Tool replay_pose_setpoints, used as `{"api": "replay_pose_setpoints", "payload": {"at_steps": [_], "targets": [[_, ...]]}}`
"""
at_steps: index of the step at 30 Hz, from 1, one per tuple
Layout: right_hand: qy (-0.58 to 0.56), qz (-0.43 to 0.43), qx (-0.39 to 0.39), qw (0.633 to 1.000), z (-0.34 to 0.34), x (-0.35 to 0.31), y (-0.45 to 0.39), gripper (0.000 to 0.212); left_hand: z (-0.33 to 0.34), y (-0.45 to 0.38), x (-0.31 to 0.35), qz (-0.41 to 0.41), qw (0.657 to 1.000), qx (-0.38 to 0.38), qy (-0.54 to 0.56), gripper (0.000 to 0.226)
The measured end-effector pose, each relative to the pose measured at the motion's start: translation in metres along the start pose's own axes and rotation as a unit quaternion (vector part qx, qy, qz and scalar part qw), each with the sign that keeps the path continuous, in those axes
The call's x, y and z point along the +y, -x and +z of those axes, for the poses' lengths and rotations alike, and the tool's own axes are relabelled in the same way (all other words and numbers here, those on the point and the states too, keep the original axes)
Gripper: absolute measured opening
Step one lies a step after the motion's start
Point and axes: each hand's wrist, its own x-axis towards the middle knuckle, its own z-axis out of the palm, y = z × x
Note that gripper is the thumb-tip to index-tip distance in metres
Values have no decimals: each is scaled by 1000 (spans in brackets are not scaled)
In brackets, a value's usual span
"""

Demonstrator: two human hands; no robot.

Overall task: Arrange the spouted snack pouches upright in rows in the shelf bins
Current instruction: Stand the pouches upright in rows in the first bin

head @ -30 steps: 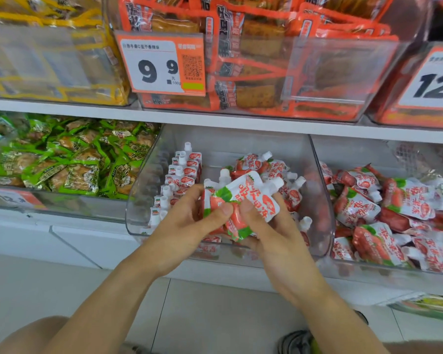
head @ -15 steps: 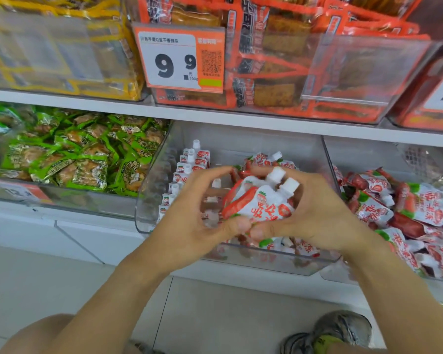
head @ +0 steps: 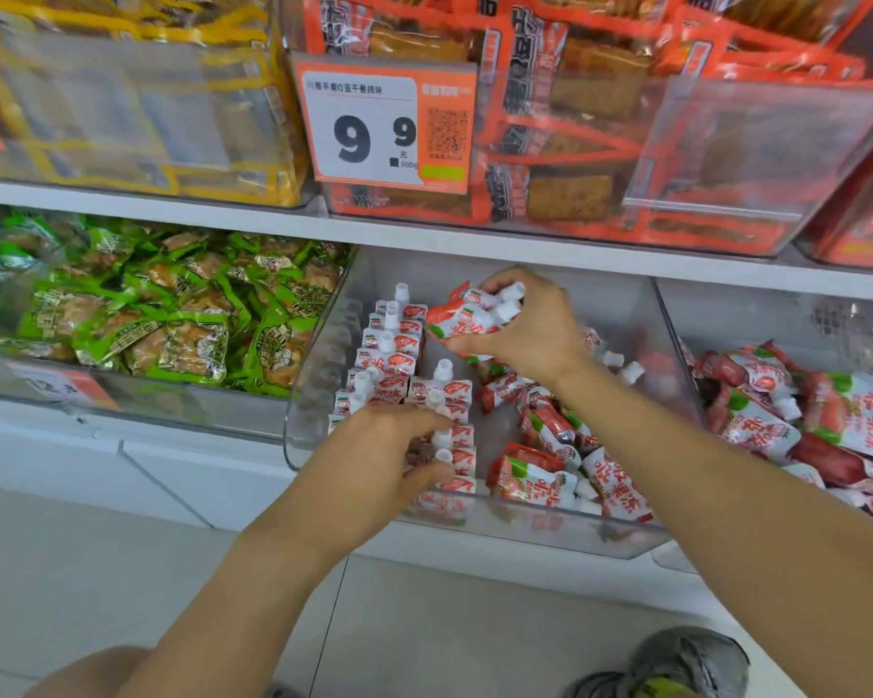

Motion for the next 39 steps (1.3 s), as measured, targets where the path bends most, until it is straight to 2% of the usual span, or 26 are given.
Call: {"api": "replay_pose_setpoints", "payload": {"at_steps": [3,5,7,12,14,16,19,21,25,27,30,34,39], "targets": [[84,21,-67,994,14,11,-21,62,2,0,-2,6,1000,1,8,38],[164,5,-157,974,22,14,-30,52,3,-1,-5,8,1000,2,13,40],[181,-9,-236,955,26,16,-39,43,4,-2,-7,11,1000,3,14,40],[214,-6,-341,915,19,12,-53,64,4,-1,-7,10,1000,8,8,42],[238,-31,-351,905,19,9,-53,59,4,-1,-6,7,1000,6,8,43],[268,-70,-329,903,23,9,-51,37,4,-1,-5,4,1000,6,7,43],[302,-97,-291,903,28,12,-44,37,2,-2,-4,-4,1000,4,10,42],[279,-85,-306,906,25,17,-44,42,1,-4,-3,-11,1000,2,23,40],[223,-31,-387,894,17,20,-48,50,-2,-16,0,-17,999,33,29,48],[213,-13,-380,900,21,27,-51,49,-2,-25,0,-4,998,61,20,52],[154,14,-373,915,21,32,-54,41,-1,-35,-2,7,998,57,9,50],[165,11,-439,883,17,24,-61,60,0,-46,-7,13,998,59,-2,42],[313,-5,-401,861,-8,20,-72,79,-8,-67,-13,23,993,118,9,25]]}}
